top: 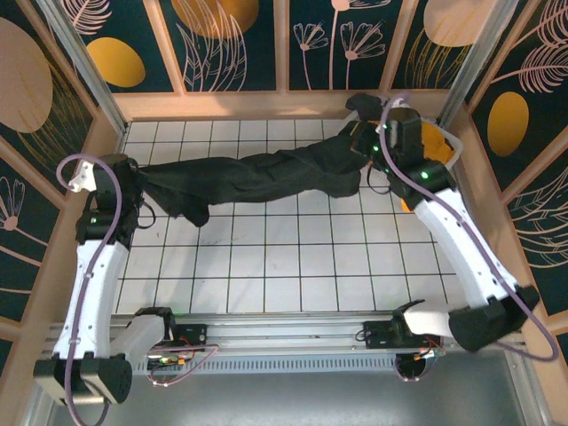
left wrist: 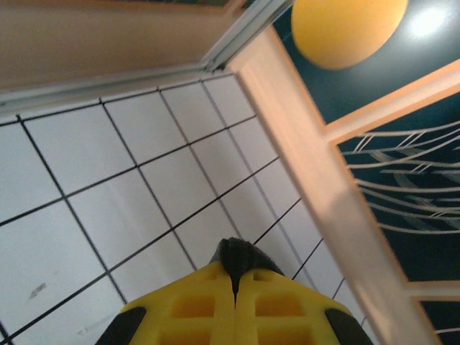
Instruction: Fold and stack the t-shirts
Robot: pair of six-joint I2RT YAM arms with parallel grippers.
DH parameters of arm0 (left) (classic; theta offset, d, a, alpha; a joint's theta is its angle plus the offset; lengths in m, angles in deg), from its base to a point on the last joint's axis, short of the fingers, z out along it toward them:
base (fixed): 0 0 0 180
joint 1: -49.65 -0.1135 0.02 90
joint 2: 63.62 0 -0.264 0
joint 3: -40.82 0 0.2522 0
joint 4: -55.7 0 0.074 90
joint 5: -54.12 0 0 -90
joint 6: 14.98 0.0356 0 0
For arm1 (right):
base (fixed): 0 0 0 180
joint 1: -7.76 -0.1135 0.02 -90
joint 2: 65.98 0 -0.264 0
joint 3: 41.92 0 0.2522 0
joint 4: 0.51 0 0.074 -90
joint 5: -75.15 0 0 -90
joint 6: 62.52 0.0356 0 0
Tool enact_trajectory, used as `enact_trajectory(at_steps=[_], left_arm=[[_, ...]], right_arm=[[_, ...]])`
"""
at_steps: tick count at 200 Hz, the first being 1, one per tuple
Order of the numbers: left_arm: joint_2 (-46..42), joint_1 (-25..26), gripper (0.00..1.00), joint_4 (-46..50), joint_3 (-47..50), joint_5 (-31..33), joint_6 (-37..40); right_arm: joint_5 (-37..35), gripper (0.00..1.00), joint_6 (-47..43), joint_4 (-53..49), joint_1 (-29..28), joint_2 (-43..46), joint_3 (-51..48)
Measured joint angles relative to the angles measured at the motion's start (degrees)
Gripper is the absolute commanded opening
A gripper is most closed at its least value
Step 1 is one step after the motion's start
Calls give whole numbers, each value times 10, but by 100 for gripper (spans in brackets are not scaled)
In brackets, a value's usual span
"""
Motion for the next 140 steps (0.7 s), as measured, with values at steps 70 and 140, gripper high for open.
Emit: enact_trajectory(at_steps=[70,140], left_arm=[[50,0,0,-29,1,-10,0],[137,0,0,-32,-50,-44,13]], right_arm=[[71,0,-4,26,60,-58,17],[78,74,-7,-26,97,-229,105]])
